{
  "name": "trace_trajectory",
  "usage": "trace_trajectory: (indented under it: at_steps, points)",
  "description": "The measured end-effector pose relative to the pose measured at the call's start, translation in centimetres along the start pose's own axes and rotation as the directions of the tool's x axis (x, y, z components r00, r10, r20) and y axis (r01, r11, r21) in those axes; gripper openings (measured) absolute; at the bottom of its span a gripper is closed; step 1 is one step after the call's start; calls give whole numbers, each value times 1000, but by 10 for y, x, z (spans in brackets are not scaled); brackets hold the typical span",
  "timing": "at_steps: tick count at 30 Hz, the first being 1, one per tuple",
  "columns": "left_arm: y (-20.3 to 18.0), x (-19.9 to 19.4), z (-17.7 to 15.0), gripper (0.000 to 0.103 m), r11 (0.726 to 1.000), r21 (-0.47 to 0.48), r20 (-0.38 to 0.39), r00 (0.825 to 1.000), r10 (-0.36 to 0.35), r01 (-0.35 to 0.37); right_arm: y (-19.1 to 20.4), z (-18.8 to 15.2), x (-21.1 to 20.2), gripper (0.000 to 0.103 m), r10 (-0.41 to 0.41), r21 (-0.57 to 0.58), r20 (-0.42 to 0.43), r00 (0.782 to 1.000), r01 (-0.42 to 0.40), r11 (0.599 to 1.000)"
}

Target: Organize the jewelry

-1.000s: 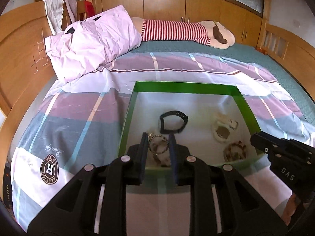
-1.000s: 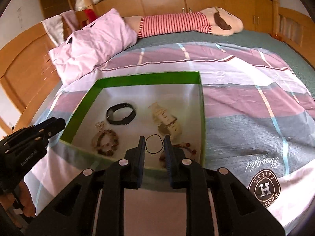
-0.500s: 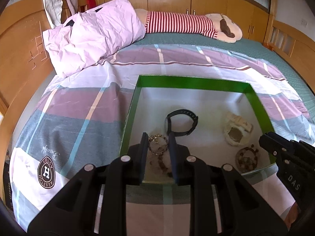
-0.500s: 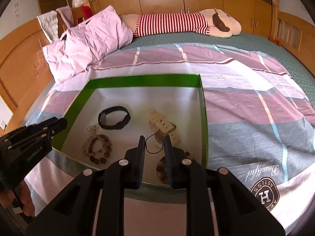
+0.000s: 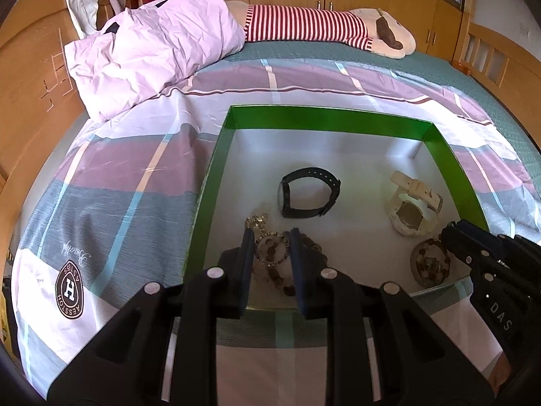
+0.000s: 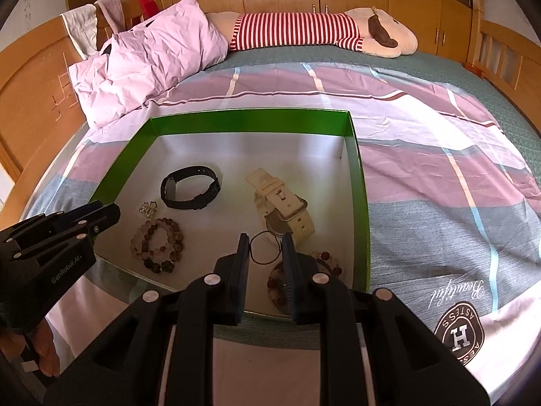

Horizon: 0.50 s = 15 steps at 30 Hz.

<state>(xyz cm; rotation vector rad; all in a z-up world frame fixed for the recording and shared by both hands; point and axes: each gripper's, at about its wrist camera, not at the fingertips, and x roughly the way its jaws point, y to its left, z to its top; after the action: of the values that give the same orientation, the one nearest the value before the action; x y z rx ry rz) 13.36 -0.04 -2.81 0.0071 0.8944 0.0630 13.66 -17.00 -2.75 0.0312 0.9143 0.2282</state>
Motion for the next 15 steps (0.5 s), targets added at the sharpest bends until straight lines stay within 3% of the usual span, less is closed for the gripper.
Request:
trace_trajectory:
  at_steps: [1, 2, 6, 9, 10, 12, 15]
  points:
    - [-1, -1, 0, 34, 1000, 6, 6, 1000, 7, -7, 1, 0, -1, 23, -7, -3, 3, 1000, 7, 1000]
    - [-2, -3, 0, 46, 1000, 10, 12, 1000, 11, -12, 1, 1, -3, 33, -11, -5, 6, 1000, 11, 1000]
    - [-5, -17, 1, 67, 1000, 18, 44, 999, 24, -25, 2, 4, -21, 72, -32, 0, 56, 998, 32, 999]
    - [-4, -39, 1, 85, 998, 29, 75, 996, 48, -50, -2, 4, -38, 87, -40, 21, 110, 993, 38, 999]
    - [-4, -44, 0, 92, 998, 36, 78, 995, 54, -57, -4, 2, -43, 89, -44, 32, 130, 991, 41, 999]
    - [-5, -56, -1, 93, 994, 69, 68, 995, 76, -81, -5, 0, -49, 97, -59, 45, 141, 988, 54, 998]
    - [-2, -71, -4, 99, 992, 78, 71, 993, 90, -96, 1, -6, -54, 97, -69, 22, 139, 988, 67, 998]
